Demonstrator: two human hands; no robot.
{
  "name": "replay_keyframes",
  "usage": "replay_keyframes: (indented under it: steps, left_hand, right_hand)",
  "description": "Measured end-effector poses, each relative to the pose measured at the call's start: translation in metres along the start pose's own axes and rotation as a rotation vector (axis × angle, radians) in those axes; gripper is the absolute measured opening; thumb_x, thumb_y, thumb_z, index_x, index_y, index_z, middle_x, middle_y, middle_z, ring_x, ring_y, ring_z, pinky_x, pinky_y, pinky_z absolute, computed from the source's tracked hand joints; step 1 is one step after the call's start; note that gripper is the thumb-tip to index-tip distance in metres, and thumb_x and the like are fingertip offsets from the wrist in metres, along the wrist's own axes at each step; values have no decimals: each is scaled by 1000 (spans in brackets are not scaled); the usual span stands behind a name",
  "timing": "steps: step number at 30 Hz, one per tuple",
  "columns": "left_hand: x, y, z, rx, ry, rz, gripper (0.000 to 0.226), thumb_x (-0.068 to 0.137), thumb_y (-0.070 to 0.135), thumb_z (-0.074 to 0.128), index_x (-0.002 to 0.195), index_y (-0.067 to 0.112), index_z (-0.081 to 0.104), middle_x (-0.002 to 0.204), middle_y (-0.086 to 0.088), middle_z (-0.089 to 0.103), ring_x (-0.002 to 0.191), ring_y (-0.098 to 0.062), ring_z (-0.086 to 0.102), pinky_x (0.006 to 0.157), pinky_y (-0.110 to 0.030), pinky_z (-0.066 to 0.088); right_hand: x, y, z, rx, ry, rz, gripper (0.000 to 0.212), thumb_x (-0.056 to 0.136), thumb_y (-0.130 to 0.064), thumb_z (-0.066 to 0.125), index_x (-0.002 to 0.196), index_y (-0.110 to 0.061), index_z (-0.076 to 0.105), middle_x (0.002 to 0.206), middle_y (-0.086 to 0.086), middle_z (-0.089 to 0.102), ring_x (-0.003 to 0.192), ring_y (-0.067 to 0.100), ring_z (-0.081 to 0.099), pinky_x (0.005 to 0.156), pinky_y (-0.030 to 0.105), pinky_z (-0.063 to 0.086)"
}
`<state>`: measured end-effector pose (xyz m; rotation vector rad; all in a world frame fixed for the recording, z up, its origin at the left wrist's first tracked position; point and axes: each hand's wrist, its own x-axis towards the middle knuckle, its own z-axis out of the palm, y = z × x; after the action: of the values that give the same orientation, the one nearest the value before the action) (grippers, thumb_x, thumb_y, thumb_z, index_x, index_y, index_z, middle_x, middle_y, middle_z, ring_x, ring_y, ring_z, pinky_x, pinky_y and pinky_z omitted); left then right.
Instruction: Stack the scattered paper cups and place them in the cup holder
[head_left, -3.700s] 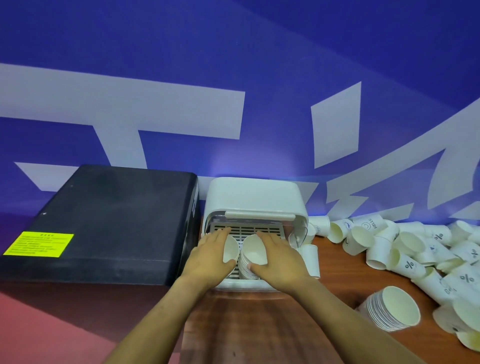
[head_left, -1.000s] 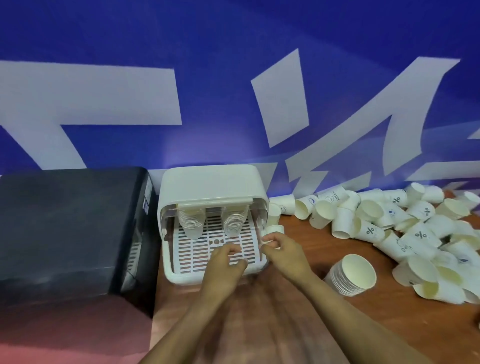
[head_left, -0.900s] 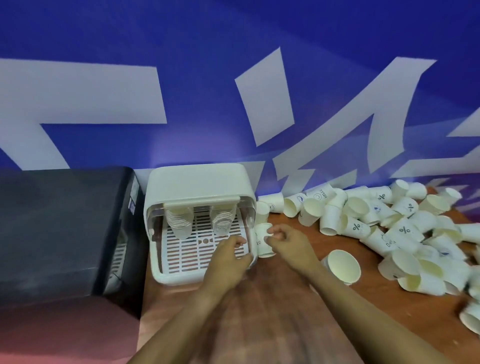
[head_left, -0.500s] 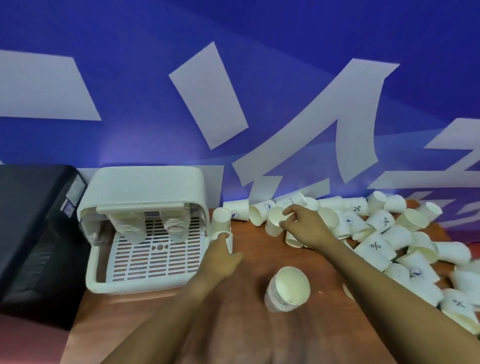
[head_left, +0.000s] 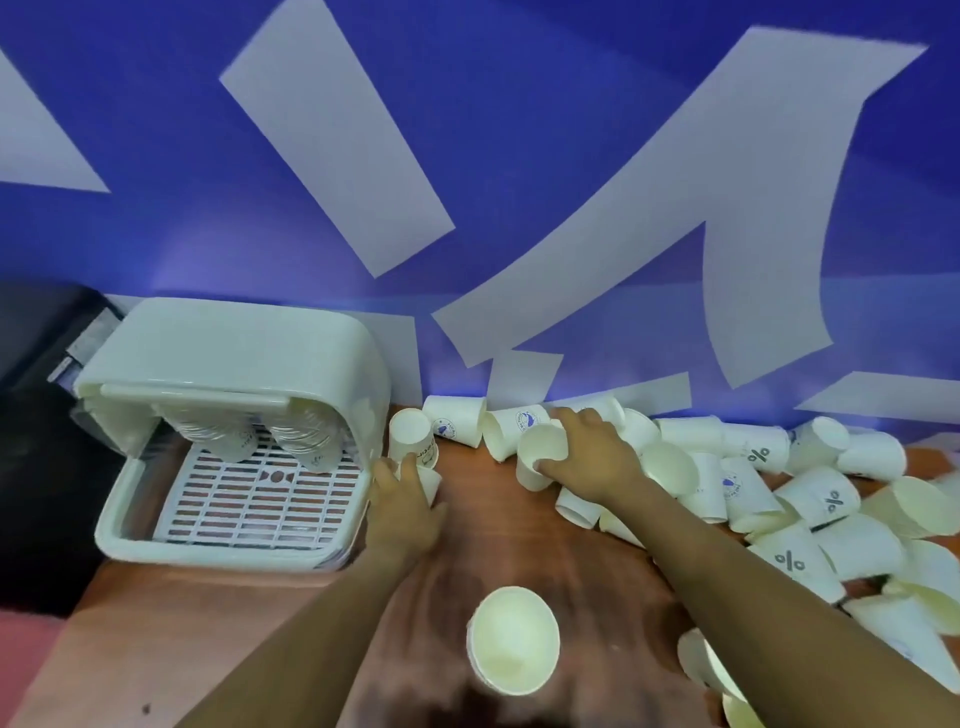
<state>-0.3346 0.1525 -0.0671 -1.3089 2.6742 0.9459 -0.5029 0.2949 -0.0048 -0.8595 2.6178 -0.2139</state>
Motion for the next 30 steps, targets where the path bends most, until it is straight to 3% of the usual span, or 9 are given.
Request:
replay_keyframes:
  steps: [4,9,14,22,26,30]
  left_hand:
    - [3,4,7,60,16,-48,67,81,37,69,134,11,36,137,-18,26,124,-36,38,105,-41,36]
    - [4,5,10,31,-99,-92,55,86,35,62,130,17,34,132,-18,41,119,-36,48,99,-44,44]
    - [-7,7,0,-41,-162,-66,73,83,35,65,142,21,24,136,-14,36,123,-34,45,101,-42,40]
    - [-35,12,-41,-109,-179,129,86,78,25,73,147,20,22,137,-10,23,128,-26,35,104,-27,32]
    - [-40,12,-71,-118,-191,198,78,74,23,77,138,18,33,132,-9,23,122,-27,41,102,-28,35]
    - [-47,6,-102,-151,-133,262,76,67,21,81,129,19,37,123,-6,28,113,-22,44,94,-27,39]
  right_hand:
    - [12,1,8,-42,-41,-29,80,79,-52,62,146,-29,24,137,4,42,124,26,41,90,38,44]
    - [16,2,18,-80,-81,-29,81,79,-50,63,146,-29,22,137,5,43,125,27,41,92,38,44]
    - [6,1,14,-72,-66,-27,77,82,-44,61,146,-27,22,133,6,45,121,26,45,90,39,46]
    - [-31,-16,-11,3,3,-20,82,76,-43,62,147,-29,24,135,3,47,120,24,48,90,41,49]
    - [-47,-44,-25,7,62,-63,81,78,-43,65,147,-26,25,144,4,38,127,25,45,94,39,47]
    - [-63,-79,-30,26,118,-92,80,77,-44,66,145,-24,29,141,3,38,125,25,45,96,40,45]
